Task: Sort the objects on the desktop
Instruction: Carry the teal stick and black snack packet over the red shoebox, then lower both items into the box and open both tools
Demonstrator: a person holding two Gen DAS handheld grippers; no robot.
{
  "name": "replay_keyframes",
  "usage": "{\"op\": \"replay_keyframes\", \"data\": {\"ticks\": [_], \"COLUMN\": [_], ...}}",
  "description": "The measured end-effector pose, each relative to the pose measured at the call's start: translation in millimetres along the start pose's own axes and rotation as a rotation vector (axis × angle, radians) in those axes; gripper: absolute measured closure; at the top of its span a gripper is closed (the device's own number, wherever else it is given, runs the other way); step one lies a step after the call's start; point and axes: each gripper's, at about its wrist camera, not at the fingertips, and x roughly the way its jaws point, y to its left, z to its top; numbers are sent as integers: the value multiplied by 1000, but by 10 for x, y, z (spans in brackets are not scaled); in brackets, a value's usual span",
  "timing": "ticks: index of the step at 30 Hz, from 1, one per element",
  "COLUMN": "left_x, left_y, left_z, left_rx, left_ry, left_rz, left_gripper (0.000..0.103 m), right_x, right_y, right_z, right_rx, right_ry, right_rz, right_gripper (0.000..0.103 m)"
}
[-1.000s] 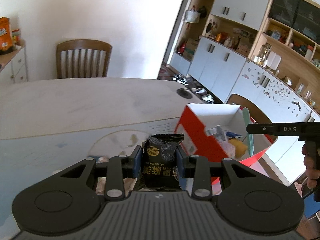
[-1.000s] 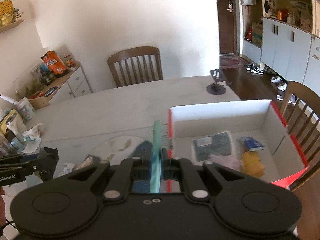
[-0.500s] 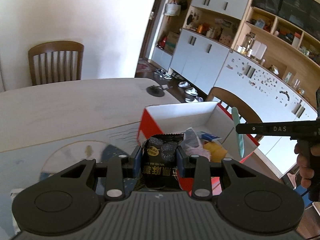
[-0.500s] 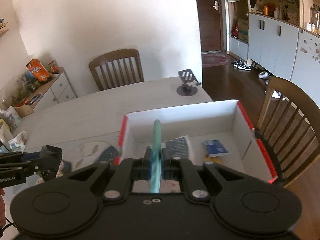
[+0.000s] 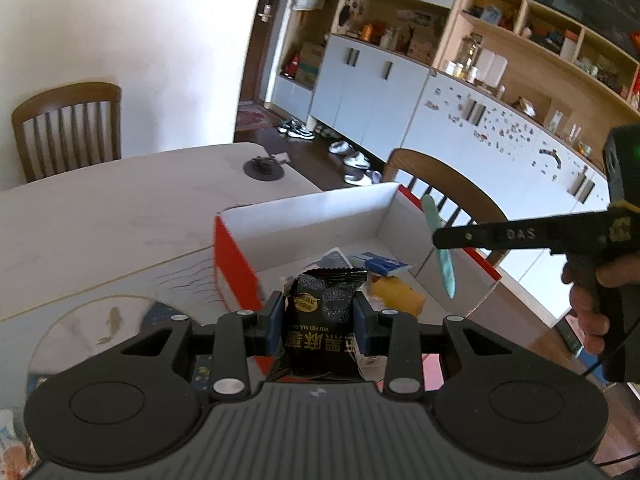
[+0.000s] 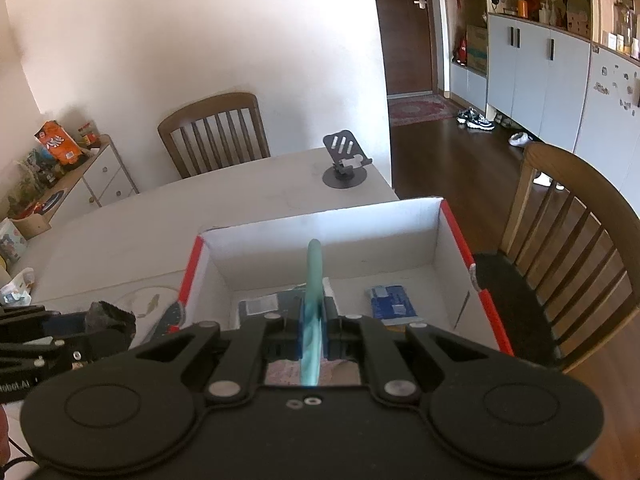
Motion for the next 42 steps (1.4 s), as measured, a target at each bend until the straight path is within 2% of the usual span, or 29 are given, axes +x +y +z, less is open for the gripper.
{"op": "replay_keyframes", "data": {"ticks": [12, 18, 25, 36, 42], "left_x": [493, 743, 1029, 1330, 1529], "left_y": [-324, -500, -599, -731, -758], "left_z": [126, 214, 255, 291, 278], "left_rx": [114, 207, 239, 275, 298], "left_ry": [79, 129, 199, 270, 313], "left_rz": [-75, -117, -176, -219, -224], "left_gripper": [69, 69, 69, 69, 69], "right_x": [282, 390, 581, 819, 895], "right_y": [-216, -322, -389, -626, -691], "right_z": [112, 194, 241, 203, 123], "right_rx": [-28, -43, -79, -129, -136], "right_ry": [51, 56, 99, 192, 230], "right_rz": [-4, -10, -23, -108, -121], "right_gripper": [96, 96, 96, 96, 96]}}
